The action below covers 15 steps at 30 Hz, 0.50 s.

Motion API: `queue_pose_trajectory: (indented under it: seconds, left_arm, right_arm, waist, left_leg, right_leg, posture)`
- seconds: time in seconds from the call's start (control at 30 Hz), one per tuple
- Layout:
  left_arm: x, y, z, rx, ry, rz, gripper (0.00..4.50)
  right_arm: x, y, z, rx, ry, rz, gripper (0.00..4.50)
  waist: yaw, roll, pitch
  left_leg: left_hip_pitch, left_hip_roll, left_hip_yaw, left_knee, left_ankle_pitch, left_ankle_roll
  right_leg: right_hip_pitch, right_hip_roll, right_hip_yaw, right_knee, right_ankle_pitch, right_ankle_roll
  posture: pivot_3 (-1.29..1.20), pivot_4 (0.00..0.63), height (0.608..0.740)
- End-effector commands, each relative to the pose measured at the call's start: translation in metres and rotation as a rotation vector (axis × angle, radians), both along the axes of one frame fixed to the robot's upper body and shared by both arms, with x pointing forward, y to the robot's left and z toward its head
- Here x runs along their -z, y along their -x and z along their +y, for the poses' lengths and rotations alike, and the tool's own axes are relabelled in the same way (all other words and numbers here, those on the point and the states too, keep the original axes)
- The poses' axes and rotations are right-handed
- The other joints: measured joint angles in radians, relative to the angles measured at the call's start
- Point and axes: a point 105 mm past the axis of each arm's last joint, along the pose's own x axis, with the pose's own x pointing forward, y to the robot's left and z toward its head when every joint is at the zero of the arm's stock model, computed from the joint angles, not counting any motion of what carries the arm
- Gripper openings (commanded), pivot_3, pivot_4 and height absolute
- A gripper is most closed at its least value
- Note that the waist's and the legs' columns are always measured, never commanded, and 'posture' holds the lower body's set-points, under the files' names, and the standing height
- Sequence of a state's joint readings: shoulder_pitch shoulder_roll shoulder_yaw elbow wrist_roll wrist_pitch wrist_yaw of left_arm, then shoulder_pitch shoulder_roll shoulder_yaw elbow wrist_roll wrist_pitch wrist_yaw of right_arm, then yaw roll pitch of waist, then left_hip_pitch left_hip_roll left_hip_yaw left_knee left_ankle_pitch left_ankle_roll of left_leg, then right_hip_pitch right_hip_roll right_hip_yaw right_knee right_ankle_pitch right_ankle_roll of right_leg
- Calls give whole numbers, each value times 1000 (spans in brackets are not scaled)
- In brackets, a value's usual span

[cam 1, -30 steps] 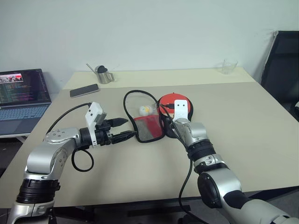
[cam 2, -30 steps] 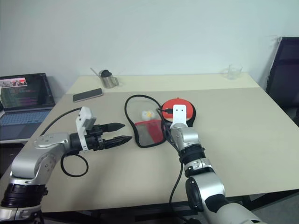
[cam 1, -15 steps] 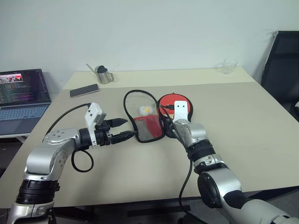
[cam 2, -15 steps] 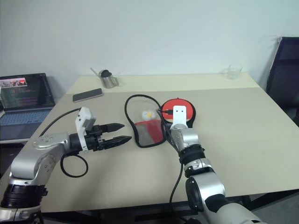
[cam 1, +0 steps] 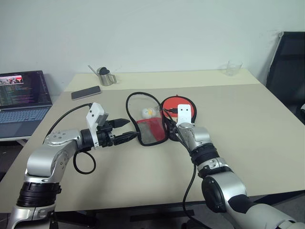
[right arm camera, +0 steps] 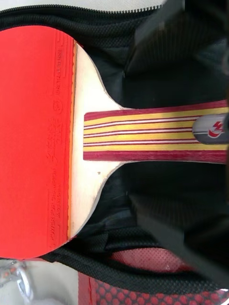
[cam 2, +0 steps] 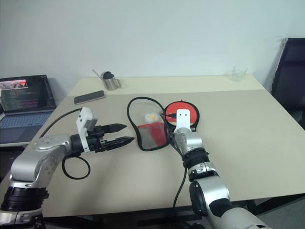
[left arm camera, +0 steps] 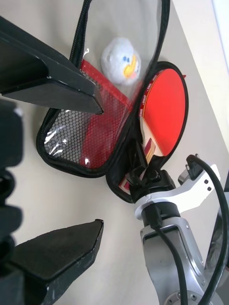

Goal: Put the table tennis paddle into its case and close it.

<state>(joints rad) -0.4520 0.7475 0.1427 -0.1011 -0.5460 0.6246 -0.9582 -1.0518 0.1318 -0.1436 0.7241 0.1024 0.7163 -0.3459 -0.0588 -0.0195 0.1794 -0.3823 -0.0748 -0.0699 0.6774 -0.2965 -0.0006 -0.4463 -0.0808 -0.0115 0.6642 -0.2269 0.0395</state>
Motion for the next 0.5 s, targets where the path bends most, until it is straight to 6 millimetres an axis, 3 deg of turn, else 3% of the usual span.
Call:
queue_pose_trajectory:
  seconds: [0.03, 0.17, 0.37, 0.5]
  left_arm:
    - [-22, -10, 6, -54, 23, -85, 3859]
    - [-25, -14, 8, -73, 38, -92, 3859]
    - [-22, -16, 0, -29, 65, -68, 3859]
    - [-16, -21, 3, -37, 67, -45, 3859]
  right_arm:
    - [-21, -1, 6, -42, -51, -36, 4471]
    - [-39, 2, -7, -35, -63, -72, 4471]
    - [-51, 10, -45, -39, -40, -80, 4471]
    - [-71, 17, -57, -143, -75, -130, 4471]
  waist:
    - [1, 0, 0]
    - [1, 0, 0]
    - [3, 0, 0]
    - [4, 0, 0]
  left_leg:
    - [0, 0, 0, 0, 0, 0]
    - [0, 0, 0, 0, 0, 0]
    - [0, 0, 0, 0, 0, 0]
    - [-1, 0, 0, 0, 0, 0]
  right_leg:
    - [0, 0, 0, 0, 0, 0]
    - [0, 0, 0, 0, 0, 0]
    - [0, 0, 0, -1, 0, 0]
    - [0, 0, 0, 0, 0, 0]
  posture:
    - [0, 150, 740]
    - [0, 150, 740]
    - [0, 150, 740]
    - [0, 150, 740]
